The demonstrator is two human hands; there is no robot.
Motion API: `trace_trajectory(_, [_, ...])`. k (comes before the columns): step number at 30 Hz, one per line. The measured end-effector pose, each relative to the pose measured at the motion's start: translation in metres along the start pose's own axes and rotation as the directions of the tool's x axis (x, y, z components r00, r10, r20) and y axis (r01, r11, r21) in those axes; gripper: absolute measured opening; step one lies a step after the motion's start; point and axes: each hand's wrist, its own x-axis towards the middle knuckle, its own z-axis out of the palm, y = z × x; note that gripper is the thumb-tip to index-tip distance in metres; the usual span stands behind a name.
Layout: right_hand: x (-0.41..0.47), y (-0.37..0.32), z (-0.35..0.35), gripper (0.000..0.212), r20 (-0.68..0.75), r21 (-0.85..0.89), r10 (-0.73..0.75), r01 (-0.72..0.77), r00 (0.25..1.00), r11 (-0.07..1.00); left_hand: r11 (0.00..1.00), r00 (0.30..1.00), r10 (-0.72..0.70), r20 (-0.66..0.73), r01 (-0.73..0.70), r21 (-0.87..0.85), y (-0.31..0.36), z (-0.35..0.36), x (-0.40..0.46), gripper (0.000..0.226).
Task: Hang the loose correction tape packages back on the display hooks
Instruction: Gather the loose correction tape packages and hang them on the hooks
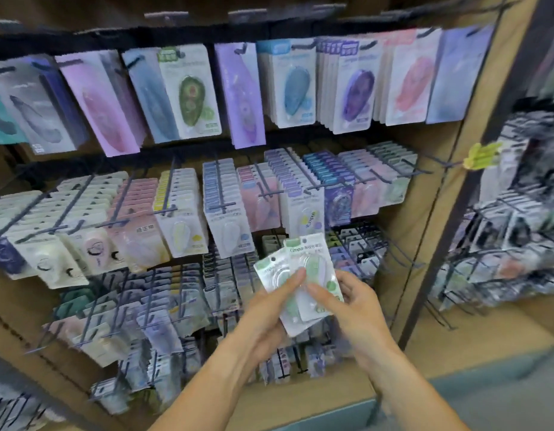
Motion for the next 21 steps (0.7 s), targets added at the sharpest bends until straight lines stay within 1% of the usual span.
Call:
trace_trajectory(2, [0.013,-0.007,-0.032,0.028,-0.096,-0.001,-0.031,0.031,0.995,1.000,0.999,0.998,-0.026,0.060,0.025,0.027,-0.001,0.030,0.025,0.048])
trace_trajectory(4, [0.027,-0.010,-0.063,0.025,-0.189,-0.001,-0.054,0.055,0.981,0.998,0.999,0.993,-0.043,0.107,0.041,0.024,-0.002,0.057,0.046,0.044])
trace_trajectory(7, [0.039,-0.013,-0.106,0.022,-0.282,0.032,-0.061,0.073,0.958,0.997,0.998,0.992,-0.055,0.115,0.053,0.020,-0.009,0.088,0.066,0.019])
trace_trajectory(8, [0.042,-0.013,-0.117,0.025,-0.294,0.061,-0.050,0.071,0.954,0.996,0.999,0.995,-0.037,0.094,0.036,0.022,-0.011,0.096,0.069,0.019])
trace_trajectory(10, [0.051,-0.017,-0.132,0.028,-0.306,0.132,-0.026,0.069,0.952,0.989,0.999,0.999,0.022,0.032,-0.023,0.037,-0.018,0.107,0.071,0.029])
trace_trajectory(12, [0.063,-0.021,-0.142,0.027,-0.314,0.214,0.001,0.069,0.949,0.974,0.994,0.996,0.084,-0.009,-0.083,0.075,-0.025,0.112,0.070,0.032])
trace_trajectory(16, [0.091,-0.034,-0.155,0.023,-0.318,0.373,0.062,0.064,0.946,0.926,0.985,0.991,0.130,-0.027,-0.126,0.120,-0.032,0.116,0.066,0.036])
trace_trajectory(21, [0.111,-0.045,-0.169,0.033,-0.306,0.481,0.075,0.086,0.949,0.873,0.981,0.987,0.158,-0.028,-0.154,0.121,-0.029,0.122,0.067,0.030])
